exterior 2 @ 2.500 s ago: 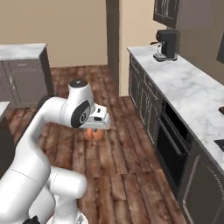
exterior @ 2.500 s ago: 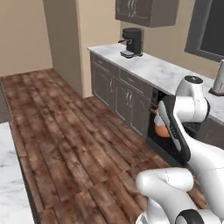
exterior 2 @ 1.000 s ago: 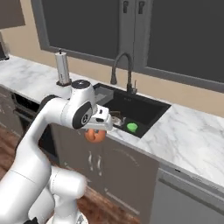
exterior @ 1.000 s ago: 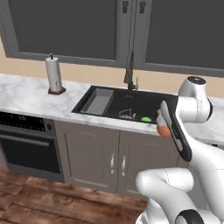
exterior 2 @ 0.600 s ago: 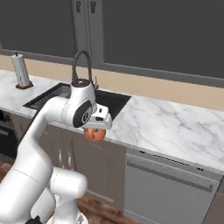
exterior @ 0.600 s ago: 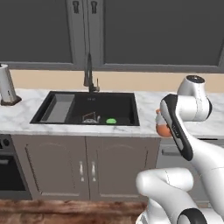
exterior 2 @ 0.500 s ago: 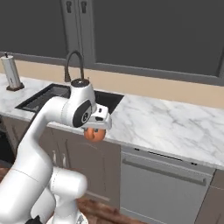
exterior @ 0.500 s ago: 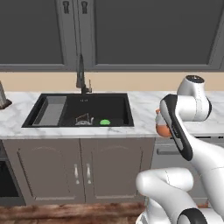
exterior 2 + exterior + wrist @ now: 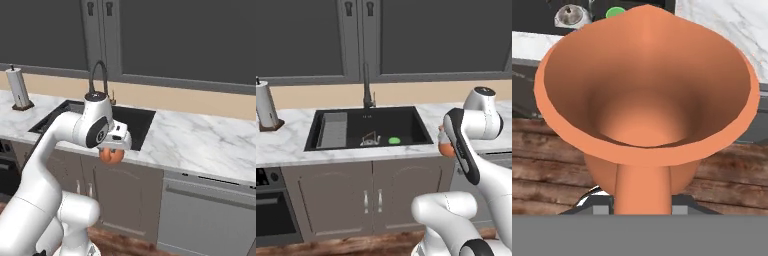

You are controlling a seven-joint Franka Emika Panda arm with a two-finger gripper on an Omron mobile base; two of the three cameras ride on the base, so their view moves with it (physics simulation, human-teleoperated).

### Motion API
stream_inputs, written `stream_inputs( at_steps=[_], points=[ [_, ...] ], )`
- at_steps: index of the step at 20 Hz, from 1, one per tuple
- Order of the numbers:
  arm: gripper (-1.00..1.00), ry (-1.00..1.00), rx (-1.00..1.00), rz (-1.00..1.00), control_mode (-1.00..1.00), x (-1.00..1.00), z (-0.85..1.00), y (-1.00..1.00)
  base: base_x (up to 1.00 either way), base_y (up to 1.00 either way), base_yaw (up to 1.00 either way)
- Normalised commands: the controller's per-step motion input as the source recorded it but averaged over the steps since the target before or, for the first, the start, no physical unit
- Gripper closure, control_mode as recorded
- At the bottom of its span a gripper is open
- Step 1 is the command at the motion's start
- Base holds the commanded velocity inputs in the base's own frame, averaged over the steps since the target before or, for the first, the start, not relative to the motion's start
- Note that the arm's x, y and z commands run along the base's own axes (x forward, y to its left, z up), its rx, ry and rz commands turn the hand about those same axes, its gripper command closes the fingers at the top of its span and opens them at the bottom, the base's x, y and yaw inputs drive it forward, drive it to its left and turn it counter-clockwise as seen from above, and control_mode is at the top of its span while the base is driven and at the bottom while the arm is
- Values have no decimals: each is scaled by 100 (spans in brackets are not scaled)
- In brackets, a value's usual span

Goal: Pick the kettle and jug and place them in the sink. Then turn on the water.

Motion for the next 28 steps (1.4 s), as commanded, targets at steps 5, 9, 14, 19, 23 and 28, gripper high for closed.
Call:
stream_inputs(
  at_steps=[5, 9, 14, 19, 23, 28],
  points=[
    [100, 0, 0, 0, 100, 0, 0, 0, 56, 53, -2],
    [100, 0, 0, 0, 100, 0, 0, 0, 64, 0, -2],
    [100, 0, 0, 0, 100, 0, 0, 0, 58, -24, -4],
    [100, 0, 0, 0, 100, 0, 0, 0, 37, -27, -10],
    [100, 0, 0, -2, -100, 2, 0, -2, 17, -1, -8],
    [100, 1, 0, 0, -100, 0, 0, 0, 0, 0, 0]
  ],
)
